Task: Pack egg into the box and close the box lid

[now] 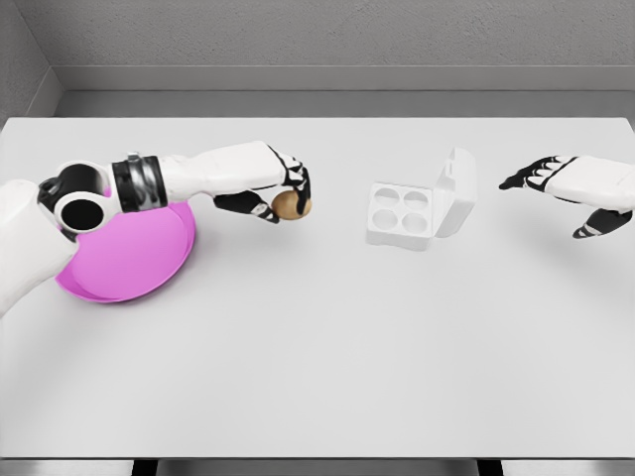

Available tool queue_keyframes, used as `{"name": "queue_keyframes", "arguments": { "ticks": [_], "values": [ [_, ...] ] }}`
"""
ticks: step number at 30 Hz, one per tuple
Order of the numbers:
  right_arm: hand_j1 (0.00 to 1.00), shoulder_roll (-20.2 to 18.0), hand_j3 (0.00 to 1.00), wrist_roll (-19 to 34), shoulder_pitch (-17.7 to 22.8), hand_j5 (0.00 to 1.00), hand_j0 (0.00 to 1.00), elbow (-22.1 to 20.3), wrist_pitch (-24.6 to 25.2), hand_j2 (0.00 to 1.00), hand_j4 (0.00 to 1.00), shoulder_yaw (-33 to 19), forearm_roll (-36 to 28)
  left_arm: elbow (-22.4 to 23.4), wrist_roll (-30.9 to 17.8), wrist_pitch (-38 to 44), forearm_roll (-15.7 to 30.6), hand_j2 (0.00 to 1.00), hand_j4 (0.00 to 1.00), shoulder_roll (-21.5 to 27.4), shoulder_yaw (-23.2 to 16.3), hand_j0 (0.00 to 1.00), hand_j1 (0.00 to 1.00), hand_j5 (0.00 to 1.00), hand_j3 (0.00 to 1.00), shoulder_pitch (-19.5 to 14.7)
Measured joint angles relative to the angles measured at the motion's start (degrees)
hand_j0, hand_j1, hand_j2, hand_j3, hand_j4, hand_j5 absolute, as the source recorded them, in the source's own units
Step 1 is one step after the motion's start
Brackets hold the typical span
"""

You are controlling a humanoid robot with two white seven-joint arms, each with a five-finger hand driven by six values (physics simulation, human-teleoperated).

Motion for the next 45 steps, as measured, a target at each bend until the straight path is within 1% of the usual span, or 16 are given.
{"name": "queue_keyframes", "arguments": {
  "ticks": [10, 13, 16, 19, 23, 25, 27, 32, 45],
  "values": [
    [1.00, 0.00, 1.00, 0.00, 0.00, 1.00, 1.00, -0.16, 0.00, 1.00, 1.00, 0.00, -0.03, 0.11, 0.19, 0.02, 0.48, 0.36, 0.36, -2.47, -0.02, 0.36, 0.36, 0.36, 0.36, -0.62],
    [1.00, 0.03, 1.00, 0.00, 0.00, 1.00, 1.00, -0.17, 0.00, 1.00, 1.00, 0.02, -0.07, 0.24, 0.30, 0.02, 0.59, 0.35, 0.35, -3.88, 0.00, 0.35, 0.35, 0.35, 0.35, -0.79],
    [1.00, 0.07, 1.00, 0.00, 0.00, 1.00, 1.00, -0.13, 0.00, 1.00, 1.00, 0.05, -0.06, 0.89, 0.39, 0.02, 0.64, 0.35, 0.35, -6.24, 0.02, 0.35, 0.35, 0.35, 0.35, -1.93],
    [1.00, 0.08, 1.00, 0.00, 0.00, 1.00, 1.00, -0.11, 0.00, 1.00, 1.00, 0.03, -0.03, 3.25, 0.40, 0.04, 0.73, 0.35, 0.35, -9.41, 0.04, 0.35, 0.35, 0.35, 0.35, -3.95],
    [1.00, 0.14, 1.00, 0.00, -0.09, 1.00, 1.00, -0.09, 0.00, 1.00, 1.00, 0.01, -0.03, 8.35, 0.37, 0.05, 0.72, 0.35, 0.35, -13.61, 0.03, 0.35, 0.35, 0.35, 0.35, -6.68],
    [1.00, 0.16, 1.00, 0.00, -0.09, 1.00, 1.00, -0.09, 0.00, 1.00, 1.00, 0.00, -0.05, 11.06, 0.35, 0.05, 0.57, 0.36, 0.36, -15.44, -0.01, 0.36, 0.36, 0.36, 0.36, -6.94],
    [1.00, 0.17, 1.00, 0.00, -0.09, 1.00, 1.00, -0.09, 0.00, 1.00, 1.00, 0.01, -0.07, 12.61, 0.37, 0.04, 0.46, 0.41, 0.41, -16.55, -0.01, 0.41, 0.41, 0.41, 0.41, -7.03],
    [1.00, 0.17, 1.00, 0.00, 0.00, 1.00, 1.00, 0.01, 0.00, 1.00, 1.00, 0.05, -0.09, 13.94, 0.39, 0.04, 0.59, 0.46, 0.46, -17.37, 0.08, 0.46, 0.46, 0.46, 0.46, -7.56],
    [1.00, 0.07, 1.00, 0.00, 0.09, 1.00, 1.00, 0.11, 0.00, 1.00, 1.00, 0.23, 0.02, 14.33, 0.39, 0.04, 0.67, 0.47, 0.47, -17.26, 0.17, 0.47, 0.47, 0.47, 0.47, -7.56]
  ]
}}
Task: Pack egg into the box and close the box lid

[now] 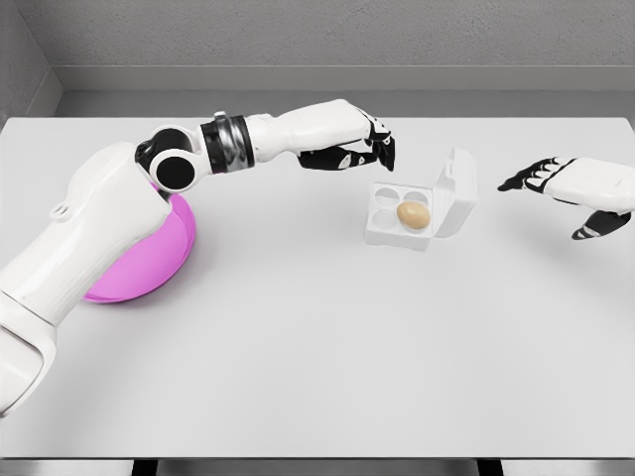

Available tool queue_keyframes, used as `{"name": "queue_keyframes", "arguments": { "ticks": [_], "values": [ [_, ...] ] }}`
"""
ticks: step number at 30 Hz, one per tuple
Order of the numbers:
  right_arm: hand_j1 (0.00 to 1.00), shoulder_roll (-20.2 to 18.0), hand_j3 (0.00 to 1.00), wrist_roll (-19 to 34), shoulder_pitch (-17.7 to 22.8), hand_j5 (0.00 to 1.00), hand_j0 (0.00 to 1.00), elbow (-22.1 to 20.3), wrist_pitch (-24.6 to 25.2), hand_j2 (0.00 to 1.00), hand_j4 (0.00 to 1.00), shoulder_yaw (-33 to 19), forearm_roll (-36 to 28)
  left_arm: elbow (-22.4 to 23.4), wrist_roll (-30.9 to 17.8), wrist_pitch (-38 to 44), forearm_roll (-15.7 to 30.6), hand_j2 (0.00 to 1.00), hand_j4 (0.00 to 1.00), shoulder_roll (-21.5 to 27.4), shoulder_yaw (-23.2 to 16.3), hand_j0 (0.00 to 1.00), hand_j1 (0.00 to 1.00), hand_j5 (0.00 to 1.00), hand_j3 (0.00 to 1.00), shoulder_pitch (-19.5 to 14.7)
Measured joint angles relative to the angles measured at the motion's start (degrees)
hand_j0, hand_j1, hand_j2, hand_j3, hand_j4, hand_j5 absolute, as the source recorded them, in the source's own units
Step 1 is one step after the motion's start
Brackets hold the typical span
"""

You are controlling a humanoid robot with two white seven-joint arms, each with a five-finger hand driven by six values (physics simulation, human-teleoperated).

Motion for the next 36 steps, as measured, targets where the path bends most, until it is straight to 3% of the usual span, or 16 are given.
{"name": "queue_keyframes", "arguments": {
  "ticks": [7, 8, 9, 10, 24, 27, 36],
  "values": [
    [1.00, 0.87, 1.00, 0.00, 0.09, 1.00, 1.00, -0.25, 0.00, 1.00, 1.00, 0.92, 0.28, 0.08, 0.00, 0.00, 0.01, 0.53, 0.53, 0.18, 0.09, 0.53, 0.53, 0.53, 0.53, 0.00],
    [1.00, 1.08, 1.00, 0.00, 0.09, 1.00, 1.00, -0.31, 0.00, 1.00, 1.00, 1.07, 0.32, 0.07, 0.00, 0.00, 0.03, 0.62, 0.62, 0.26, 0.10, 0.62, 0.62, 0.62, 0.62, 0.00],
    [1.00, 1.23, 1.00, 0.00, 0.00, 1.00, 1.00, -0.34, 0.00, 1.00, 1.00, 1.17, 0.34, 0.05, -0.01, 0.00, 0.06, 0.88, 0.88, 0.52, 0.12, 0.88, 0.88, 0.88, 0.88, -0.09],
    [1.00, 1.33, 1.00, 0.00, 0.00, 1.00, 1.00, -0.37, 0.00, 1.00, 1.00, 1.23, 0.37, 0.03, -0.03, 0.01, 0.12, 1.00, 1.00, 0.99, 0.17, 1.00, 1.00, 1.00, 1.00, -1.32],
    [1.00, 3.12, 1.00, 0.00, -0.09, 1.00, 1.00, -0.76, 0.00, 1.00, 1.00, 1.42, 0.41, 0.02, -0.01, 0.00, 2.07, 1.00, 1.00, 12.03, 3.09, 1.00, 1.00, 1.00, 1.00, -1.14],
    [1.00, 3.49, 1.00, 0.00, -0.09, 1.00, 1.00, -1.18, 0.00, 1.00, 1.00, 1.43, 0.38, 2.09, -0.01, 0.00, 2.67, 1.00, 1.00, 13.50, 3.13, 1.00, 1.00, 1.00, 1.00, -1.05],
    [1.00, 4.16, 1.00, 0.00, 0.00, 1.00, 1.00, -7.07, 0.00, 1.00, 1.00, 1.91, 0.24, 5.27, -0.08, 0.00, 3.90, 1.00, 1.00, 14.43, 3.14, 1.00, 1.00, 1.00, 1.00, -0.44]
  ]
}}
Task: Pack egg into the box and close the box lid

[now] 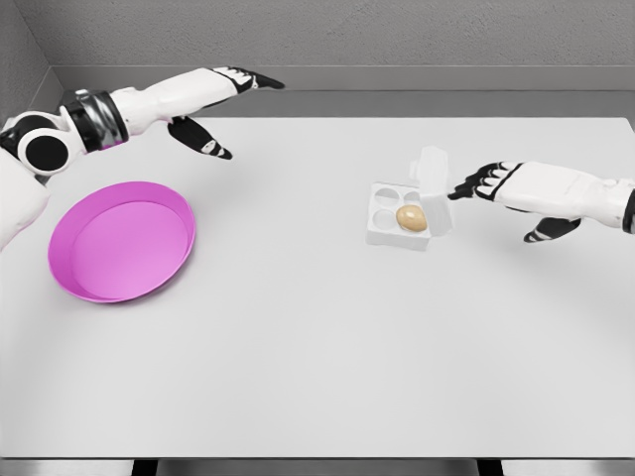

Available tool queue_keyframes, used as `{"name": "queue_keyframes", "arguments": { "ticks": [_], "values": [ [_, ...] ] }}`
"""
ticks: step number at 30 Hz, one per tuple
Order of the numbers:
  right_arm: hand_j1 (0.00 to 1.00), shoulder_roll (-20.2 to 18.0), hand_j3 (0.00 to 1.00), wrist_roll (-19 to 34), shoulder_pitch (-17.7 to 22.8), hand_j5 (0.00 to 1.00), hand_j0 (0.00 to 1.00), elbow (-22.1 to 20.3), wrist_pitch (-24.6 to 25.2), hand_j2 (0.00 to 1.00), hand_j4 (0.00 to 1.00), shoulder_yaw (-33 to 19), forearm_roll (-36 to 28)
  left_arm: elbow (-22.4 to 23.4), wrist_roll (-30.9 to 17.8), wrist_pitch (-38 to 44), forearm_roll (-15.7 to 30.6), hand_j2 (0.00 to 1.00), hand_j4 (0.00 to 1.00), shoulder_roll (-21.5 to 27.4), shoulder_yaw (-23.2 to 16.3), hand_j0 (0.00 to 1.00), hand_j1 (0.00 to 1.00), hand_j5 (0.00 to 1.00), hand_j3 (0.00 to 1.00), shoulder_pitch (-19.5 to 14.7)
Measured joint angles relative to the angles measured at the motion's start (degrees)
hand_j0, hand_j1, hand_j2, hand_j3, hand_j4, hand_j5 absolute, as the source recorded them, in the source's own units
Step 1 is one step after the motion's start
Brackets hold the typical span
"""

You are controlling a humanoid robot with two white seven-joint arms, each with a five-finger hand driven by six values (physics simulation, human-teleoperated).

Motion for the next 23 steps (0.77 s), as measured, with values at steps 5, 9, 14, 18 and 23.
{"name": "queue_keyframes", "arguments": {
  "ticks": [5, 9, 14, 18, 23],
  "values": [
    [1.00, 1.43, 1.00, 0.00, -0.97, 1.00, 1.00, -3.14, 0.00, 1.00, 1.00, 0.75, -0.19, 1.20, -0.01, 0.00, 0.37, 1.00, 1.00, 0.02, -0.02, 1.00, 1.00, 1.00, 1.00, 0.00],
    [1.00, 1.67, 1.00, 0.00, -0.97, 1.00, 1.00, 0.28, -0.01, 1.00, 1.00, -6.45, -1.60, 1.46, -0.01, 0.00, 0.70, 1.00, 1.00, 0.03, 0.01, 1.00, 1.00, 1.00, 1.00, -0.09],
    [1.00, 1.43, 1.00, 0.00, 0.26, 1.00, 1.00, 6.19, 0.01, 1.00, 1.00, -11.14, -2.70, 1.75, -0.01, 0.00, 0.90, 1.00, 1.00, 0.08, 0.09, 1.00, 1.00, 1.00, 1.00, -0.09],
    [1.00, 1.40, 1.00, 0.00, 0.00, 1.00, 1.00, 7.76, -0.01, 1.00, 1.00, -8.86, -2.61, 2.73, -0.01, 0.00, 0.84, 1.00, 1.00, -0.03, 0.05, 1.00, 1.00, 1.00, 1.00, 1.41],
    [1.00, 1.39, 1.00, 0.00, 0.00, 1.00, 1.00, 8.19, -0.02, 1.00, 1.00, -8.05, -2.58, 4.76, 0.04, 0.00, 0.27, 1.00, 1.00, -1.14, -0.85, 1.00, 1.00, 1.00, 1.00, 3.25]
  ]
}}
